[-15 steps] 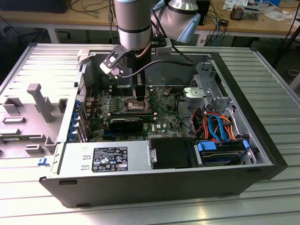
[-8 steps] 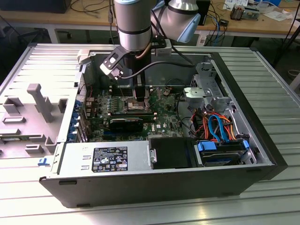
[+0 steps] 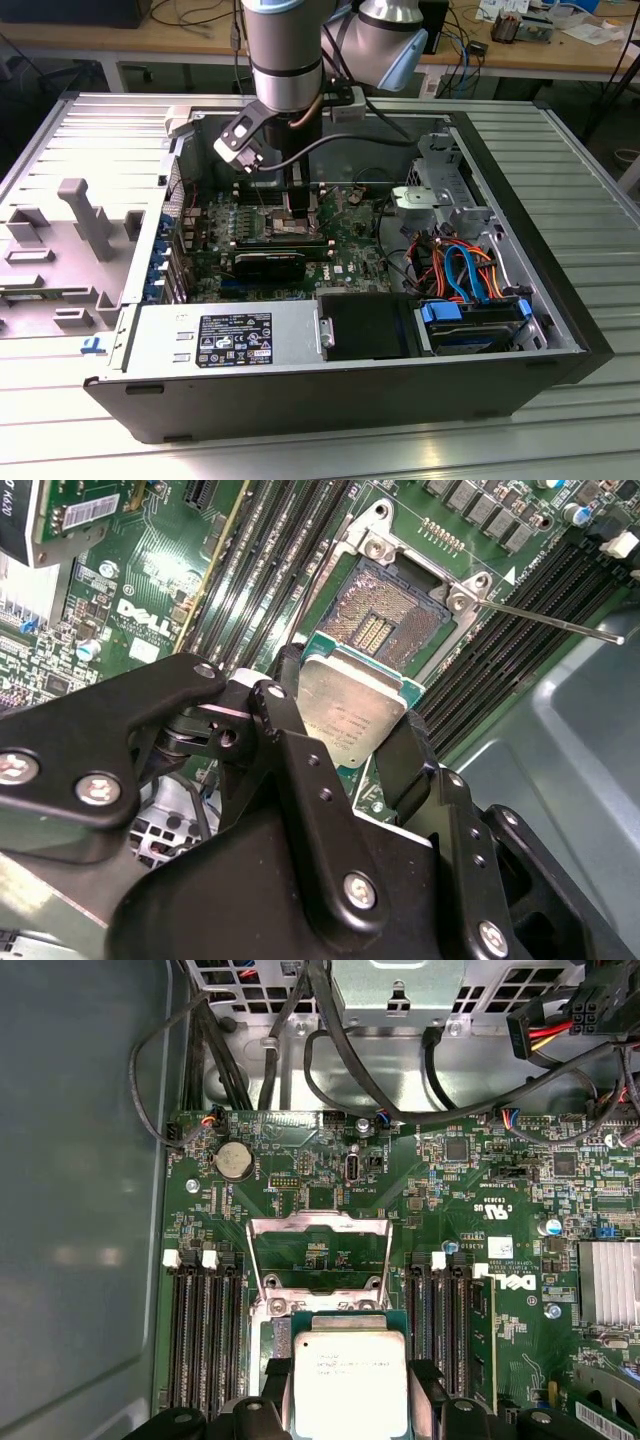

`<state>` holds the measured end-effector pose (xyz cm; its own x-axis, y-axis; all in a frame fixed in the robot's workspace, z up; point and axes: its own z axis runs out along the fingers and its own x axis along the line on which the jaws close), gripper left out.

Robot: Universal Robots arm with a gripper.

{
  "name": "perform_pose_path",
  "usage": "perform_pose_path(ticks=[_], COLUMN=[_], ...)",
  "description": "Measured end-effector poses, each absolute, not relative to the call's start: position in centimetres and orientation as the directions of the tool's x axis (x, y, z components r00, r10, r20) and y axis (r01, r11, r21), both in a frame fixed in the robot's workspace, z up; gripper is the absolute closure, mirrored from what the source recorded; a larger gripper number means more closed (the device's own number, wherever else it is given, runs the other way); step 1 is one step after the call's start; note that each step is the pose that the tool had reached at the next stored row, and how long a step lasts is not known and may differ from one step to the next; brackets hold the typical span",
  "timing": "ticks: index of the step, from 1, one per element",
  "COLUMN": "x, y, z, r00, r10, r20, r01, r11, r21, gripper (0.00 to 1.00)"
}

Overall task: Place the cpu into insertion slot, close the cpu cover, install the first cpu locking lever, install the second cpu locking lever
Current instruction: 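Place the cpu into insertion slot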

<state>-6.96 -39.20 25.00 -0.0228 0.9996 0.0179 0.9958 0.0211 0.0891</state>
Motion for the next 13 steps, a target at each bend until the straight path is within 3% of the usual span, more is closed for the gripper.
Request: perform_pose_path(ticks=[13], x=[-7.24], y=[-39.07], z=[24.78], r00=[-0.023], r10=[1.000], r20=[0.018], r01=[0.996], r11=[0.021], r21=[0.089], gripper=[0.45])
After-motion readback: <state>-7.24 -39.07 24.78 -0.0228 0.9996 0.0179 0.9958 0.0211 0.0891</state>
